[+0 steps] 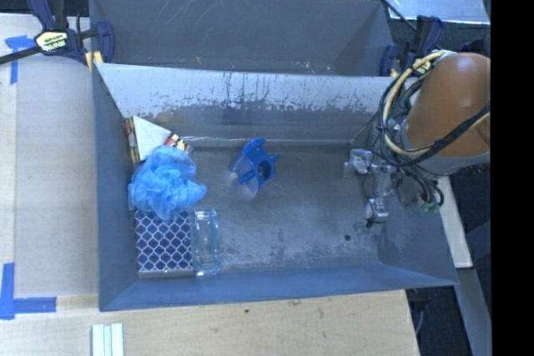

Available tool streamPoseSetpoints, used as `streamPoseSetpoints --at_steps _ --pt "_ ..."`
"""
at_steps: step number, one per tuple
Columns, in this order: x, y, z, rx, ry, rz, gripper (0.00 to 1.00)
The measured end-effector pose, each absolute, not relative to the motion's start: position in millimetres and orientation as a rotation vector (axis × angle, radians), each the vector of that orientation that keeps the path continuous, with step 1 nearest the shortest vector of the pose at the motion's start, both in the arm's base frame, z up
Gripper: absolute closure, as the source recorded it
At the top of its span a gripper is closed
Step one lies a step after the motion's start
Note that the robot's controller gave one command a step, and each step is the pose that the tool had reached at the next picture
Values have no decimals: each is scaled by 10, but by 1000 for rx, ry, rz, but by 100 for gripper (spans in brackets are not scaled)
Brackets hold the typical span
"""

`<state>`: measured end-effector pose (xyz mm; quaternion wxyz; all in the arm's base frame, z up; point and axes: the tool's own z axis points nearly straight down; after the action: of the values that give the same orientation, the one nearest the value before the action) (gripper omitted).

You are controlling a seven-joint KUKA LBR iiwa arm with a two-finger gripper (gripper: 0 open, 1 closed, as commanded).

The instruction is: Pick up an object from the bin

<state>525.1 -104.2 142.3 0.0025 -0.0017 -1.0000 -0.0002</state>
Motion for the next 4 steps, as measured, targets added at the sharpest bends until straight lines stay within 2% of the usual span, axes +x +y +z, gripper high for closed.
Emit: streamPoseSetpoints --at_steps 1,2,3,4 --pt "5270 -1038 1470 -1 -3145 1 0" --pt "6025 -445 1484 4 -3143 0 0" --pt "5241 -414 1543 -52 -3143 1 0" --pt "5633 28 1370 -136 -3147 -1 0"
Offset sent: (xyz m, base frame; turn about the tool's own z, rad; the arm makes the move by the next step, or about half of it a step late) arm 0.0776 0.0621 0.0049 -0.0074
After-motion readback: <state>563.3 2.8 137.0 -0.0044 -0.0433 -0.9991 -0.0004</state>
